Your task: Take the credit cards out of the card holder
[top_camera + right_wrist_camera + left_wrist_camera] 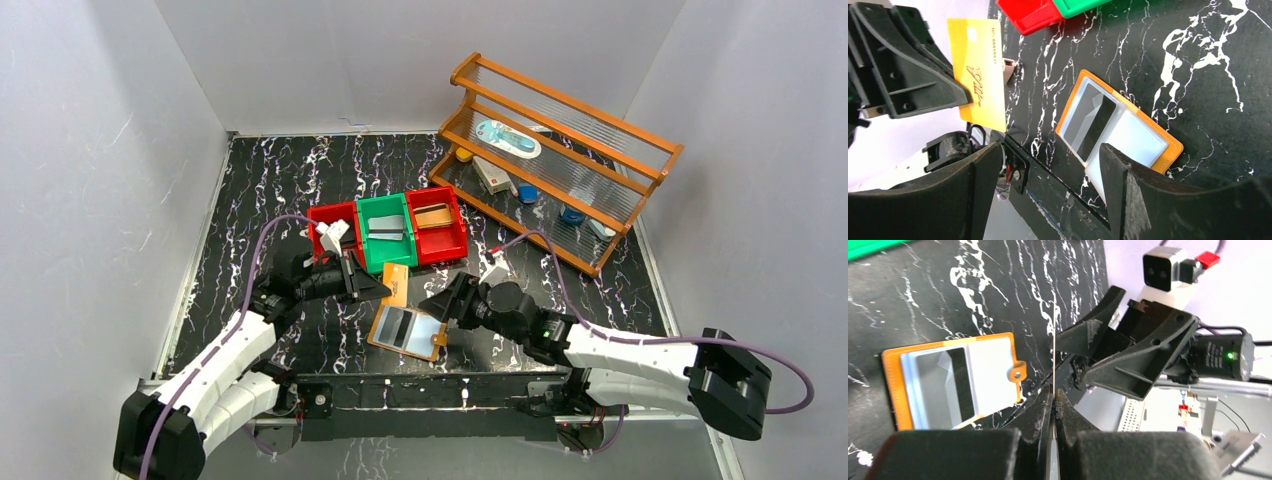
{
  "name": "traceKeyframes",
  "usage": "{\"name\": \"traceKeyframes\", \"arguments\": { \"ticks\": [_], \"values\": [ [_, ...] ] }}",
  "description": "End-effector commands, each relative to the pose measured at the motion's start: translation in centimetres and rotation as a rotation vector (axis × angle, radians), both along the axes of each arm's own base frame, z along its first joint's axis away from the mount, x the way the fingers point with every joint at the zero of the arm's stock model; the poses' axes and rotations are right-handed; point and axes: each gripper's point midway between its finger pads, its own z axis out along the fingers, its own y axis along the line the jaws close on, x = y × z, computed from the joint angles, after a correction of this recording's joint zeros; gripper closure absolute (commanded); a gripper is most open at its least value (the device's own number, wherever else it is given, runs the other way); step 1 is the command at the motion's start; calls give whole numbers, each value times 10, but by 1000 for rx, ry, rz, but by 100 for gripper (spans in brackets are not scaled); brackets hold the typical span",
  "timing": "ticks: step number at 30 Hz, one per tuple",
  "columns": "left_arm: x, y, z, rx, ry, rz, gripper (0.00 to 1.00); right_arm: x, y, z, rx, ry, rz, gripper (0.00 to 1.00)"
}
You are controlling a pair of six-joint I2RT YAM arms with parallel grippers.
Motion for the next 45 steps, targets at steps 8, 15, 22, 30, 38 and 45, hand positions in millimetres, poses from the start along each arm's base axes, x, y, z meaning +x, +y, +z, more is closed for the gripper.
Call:
{"name": "traceKeyframes", "arguments": {
  "ticks": [8,15,22,30,38,45],
  "values": [
    [-20,-18,36,-208,-59,-166,100,-16,9,56,227,-160,171,20],
    [-29,-22,42,-255,-35,-241,100,-13,9,82,400,-172,250,35],
    [-36,-24,40,-265,-24,-274,100,-11,23,107,473,-199,320,44],
    [-44,-32,44,-309,-17,-333,100,-10,30,111,613,-125,411,80],
    [-44,-36,47,-319,-39,-337,100,-15,35,103,616,-75,455,83],
    [-40,-37,41,-308,-32,-314,100,-14,34,104,617,-82,447,100]
  ]
}}
